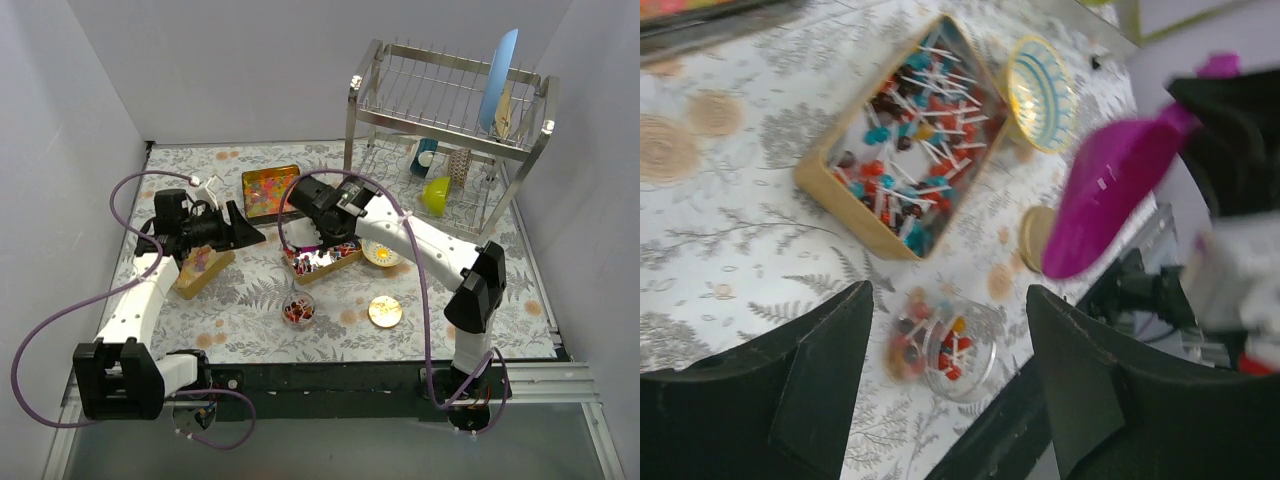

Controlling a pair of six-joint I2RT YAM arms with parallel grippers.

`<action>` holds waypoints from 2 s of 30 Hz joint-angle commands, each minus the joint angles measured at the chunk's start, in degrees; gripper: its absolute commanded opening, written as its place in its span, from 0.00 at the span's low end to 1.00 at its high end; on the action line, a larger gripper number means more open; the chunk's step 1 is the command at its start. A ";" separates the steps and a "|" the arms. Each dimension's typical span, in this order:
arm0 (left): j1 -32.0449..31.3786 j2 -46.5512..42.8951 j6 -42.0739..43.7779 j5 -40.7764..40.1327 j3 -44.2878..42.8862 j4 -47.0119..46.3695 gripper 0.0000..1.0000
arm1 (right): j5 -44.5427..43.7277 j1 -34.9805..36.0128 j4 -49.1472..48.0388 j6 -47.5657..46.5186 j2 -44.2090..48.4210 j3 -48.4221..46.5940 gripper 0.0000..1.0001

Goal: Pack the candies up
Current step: Adjust the spatula.

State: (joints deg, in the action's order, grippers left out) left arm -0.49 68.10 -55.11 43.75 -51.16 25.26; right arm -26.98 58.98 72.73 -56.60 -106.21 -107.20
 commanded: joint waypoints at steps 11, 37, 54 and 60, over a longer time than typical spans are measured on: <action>-2.32 0.89 -4.12 12.07 0.53 -2.84 0.60 | 14.06 -2.56 -2.32 3.69 -6.02 -10.66 0.01; -1.44 15.22 8.53 36.49 -2.55 6.65 0.00 | 48.14 -13.62 -19.11 5.53 14.71 10.69 0.23; -1.44 15.40 6.42 35.36 -2.20 4.45 0.00 | 58.89 -18.11 -17.01 6.24 11.56 8.32 0.05; -0.74 14.96 7.29 28.77 -4.21 6.02 0.39 | 57.05 -18.99 -14.11 5.09 11.55 8.32 0.01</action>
State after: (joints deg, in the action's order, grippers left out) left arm -2.37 84.05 -49.74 76.95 -53.10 29.76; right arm 31.05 41.76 55.51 -50.22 -95.07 -96.29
